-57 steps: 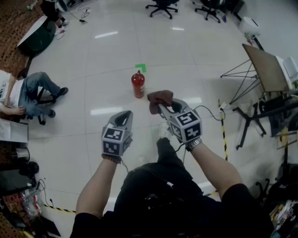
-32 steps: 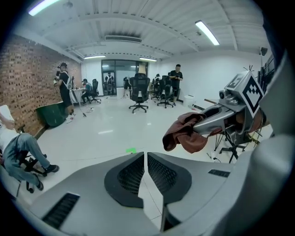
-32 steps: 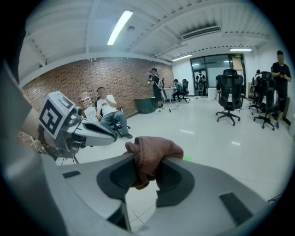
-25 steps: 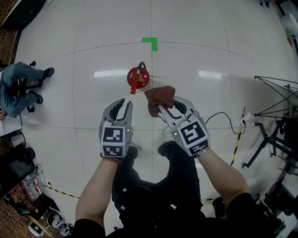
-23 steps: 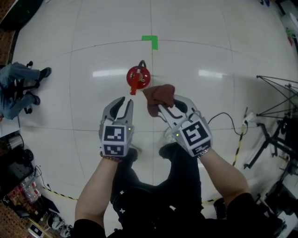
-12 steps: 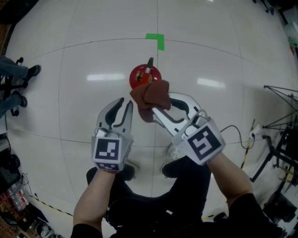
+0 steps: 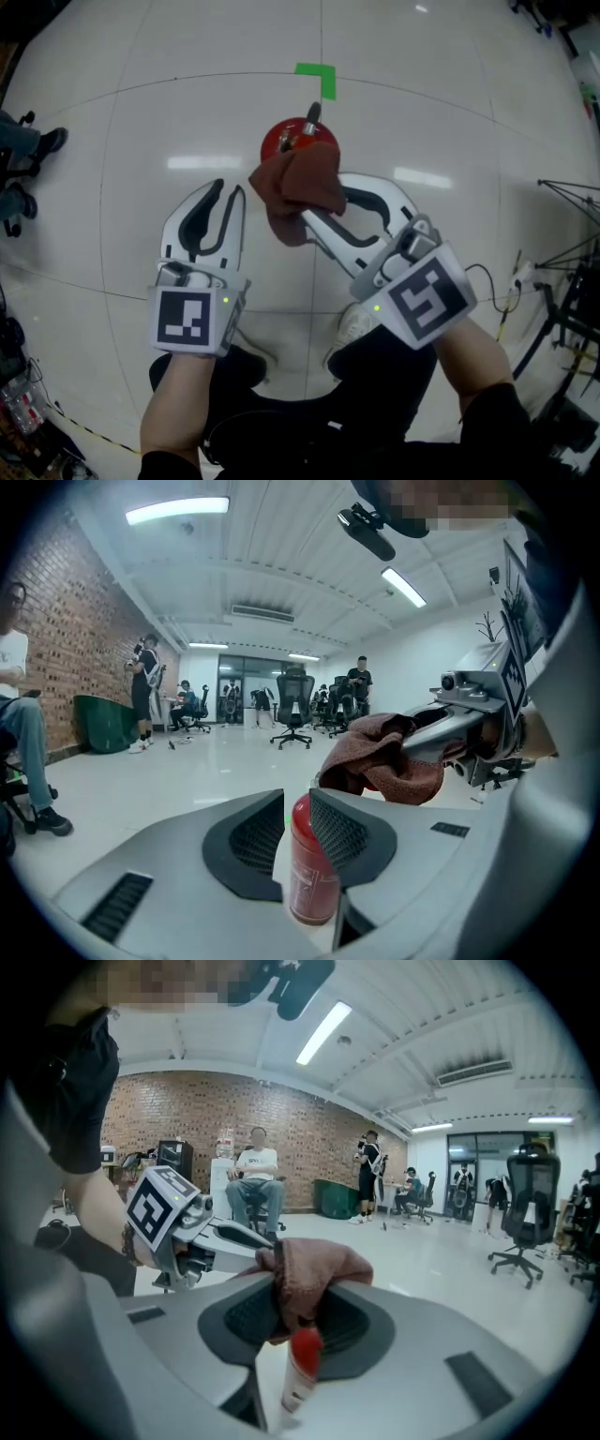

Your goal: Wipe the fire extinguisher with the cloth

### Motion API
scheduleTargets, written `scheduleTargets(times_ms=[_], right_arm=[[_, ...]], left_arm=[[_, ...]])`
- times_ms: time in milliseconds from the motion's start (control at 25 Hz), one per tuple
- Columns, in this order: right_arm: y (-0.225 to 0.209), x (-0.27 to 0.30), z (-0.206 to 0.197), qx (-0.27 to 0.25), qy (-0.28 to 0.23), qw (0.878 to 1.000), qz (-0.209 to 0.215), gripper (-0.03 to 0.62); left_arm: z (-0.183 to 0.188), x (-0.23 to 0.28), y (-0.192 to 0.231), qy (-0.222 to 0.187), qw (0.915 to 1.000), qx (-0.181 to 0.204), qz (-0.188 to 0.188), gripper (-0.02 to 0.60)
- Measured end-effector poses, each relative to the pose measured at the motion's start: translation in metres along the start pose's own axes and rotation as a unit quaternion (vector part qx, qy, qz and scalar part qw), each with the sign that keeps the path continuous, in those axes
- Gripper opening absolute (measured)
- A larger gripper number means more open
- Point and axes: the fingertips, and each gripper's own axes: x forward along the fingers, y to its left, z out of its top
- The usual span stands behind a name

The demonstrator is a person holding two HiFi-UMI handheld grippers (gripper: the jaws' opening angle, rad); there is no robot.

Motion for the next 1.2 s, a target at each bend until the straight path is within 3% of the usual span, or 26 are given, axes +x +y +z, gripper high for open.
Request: scheduleTargets(times_ms=[480, 960, 1200], right_arm=[[-0.023, 0.016, 0.002, -0.005, -0.025, 0.999, -0.04, 0.112], [-0.055, 0.024, -0.002, 0.005, -0.039, 0.998, -0.05, 0.11], [-0.072, 0.03, -0.01, 0.016, -0.04, 0.998, -0.052, 0.11]], left_arm=[[-0.003, 0.008, 0.01, -0.006, 0.9998, 0.019, 0.0, 0.083], [0.031, 0.005, -0.038, -0.044, 0.9956, 0.036, -0.074, 0.083], [0.034, 0.004, -0.054, -0.04, 0.9937, 0.056, -0.088, 0.083]])
